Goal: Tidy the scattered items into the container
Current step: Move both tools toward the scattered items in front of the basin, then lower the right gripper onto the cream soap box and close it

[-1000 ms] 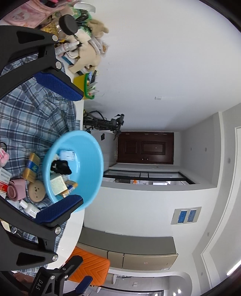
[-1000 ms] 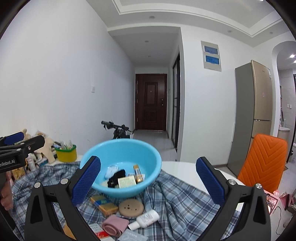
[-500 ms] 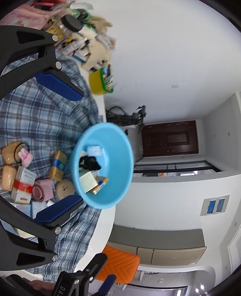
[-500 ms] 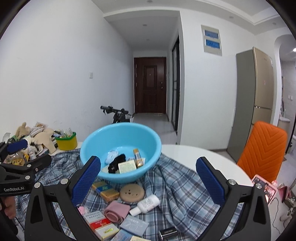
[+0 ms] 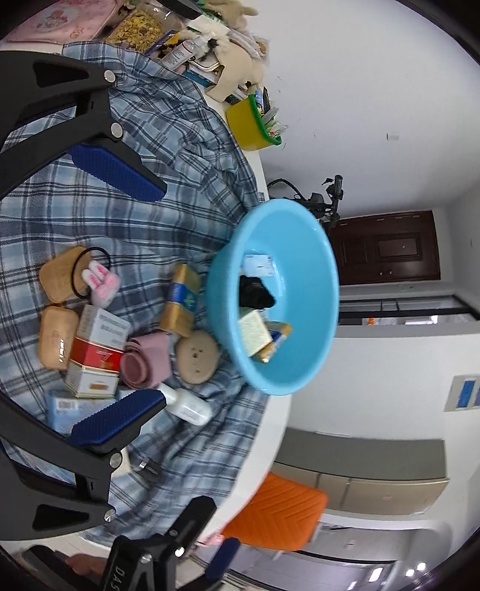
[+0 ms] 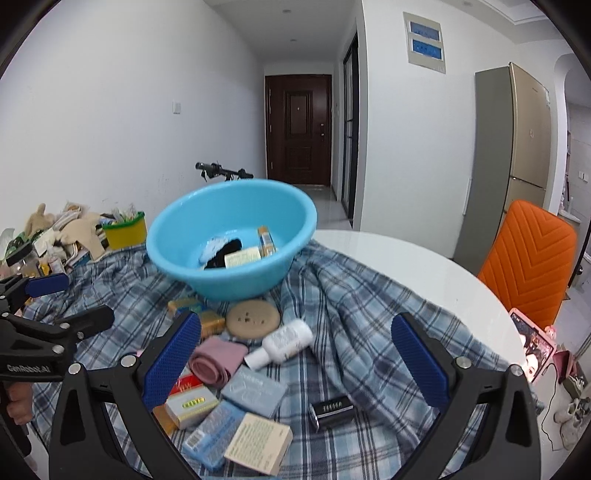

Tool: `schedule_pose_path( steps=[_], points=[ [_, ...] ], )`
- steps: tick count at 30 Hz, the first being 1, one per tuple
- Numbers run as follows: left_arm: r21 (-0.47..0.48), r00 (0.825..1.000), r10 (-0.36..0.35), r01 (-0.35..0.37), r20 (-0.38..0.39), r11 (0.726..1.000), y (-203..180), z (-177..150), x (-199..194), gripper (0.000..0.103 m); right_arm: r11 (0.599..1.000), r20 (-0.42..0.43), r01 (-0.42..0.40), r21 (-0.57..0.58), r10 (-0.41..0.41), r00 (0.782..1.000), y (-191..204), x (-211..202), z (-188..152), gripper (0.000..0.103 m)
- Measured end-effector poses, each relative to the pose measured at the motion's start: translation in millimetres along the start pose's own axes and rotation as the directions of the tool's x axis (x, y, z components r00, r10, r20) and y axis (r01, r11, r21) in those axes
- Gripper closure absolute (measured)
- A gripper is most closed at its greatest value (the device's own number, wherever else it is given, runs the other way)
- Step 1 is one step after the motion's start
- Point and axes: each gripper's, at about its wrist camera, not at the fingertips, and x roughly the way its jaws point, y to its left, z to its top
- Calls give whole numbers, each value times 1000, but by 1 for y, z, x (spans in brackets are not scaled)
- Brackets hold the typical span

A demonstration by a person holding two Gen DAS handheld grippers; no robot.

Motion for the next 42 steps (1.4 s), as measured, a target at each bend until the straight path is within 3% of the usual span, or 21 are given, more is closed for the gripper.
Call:
schedule_pose_path(
  steps=[15, 30, 31, 34, 38, 42],
  points=[
    [20, 989, 6, -4, -146, 1000, -16, -68, 40, 0, 999, -123, -38, -7, 36, 992, 9, 18, -61, 0],
    [-38, 984, 21, -28, -176, 999, 2, -78, 49, 0, 998, -143, -57, 24, 60, 988, 14, 29, -86, 1],
    [-35, 984, 21, -28, -177, 999, 1, -79, 50, 0, 998, -137, -57, 16, 58, 989, 15, 29, -86, 3],
    [-24, 983, 20, -25, -181, 999, -1, -79, 51, 0, 998, -146, -64, 5, 64, 987, 18, 32, -87, 20],
    [-20, 984, 18, -22, -179, 1000, -2, -79, 51, 0, 996, -176, -91, 25, 94, 980, 18, 37, -91, 53],
    [-24, 983, 18, -23, -181, 999, -1, -79, 52, 0, 994, -164, -107, 23, 109, 980, 16, 34, -91, 57]
  ],
)
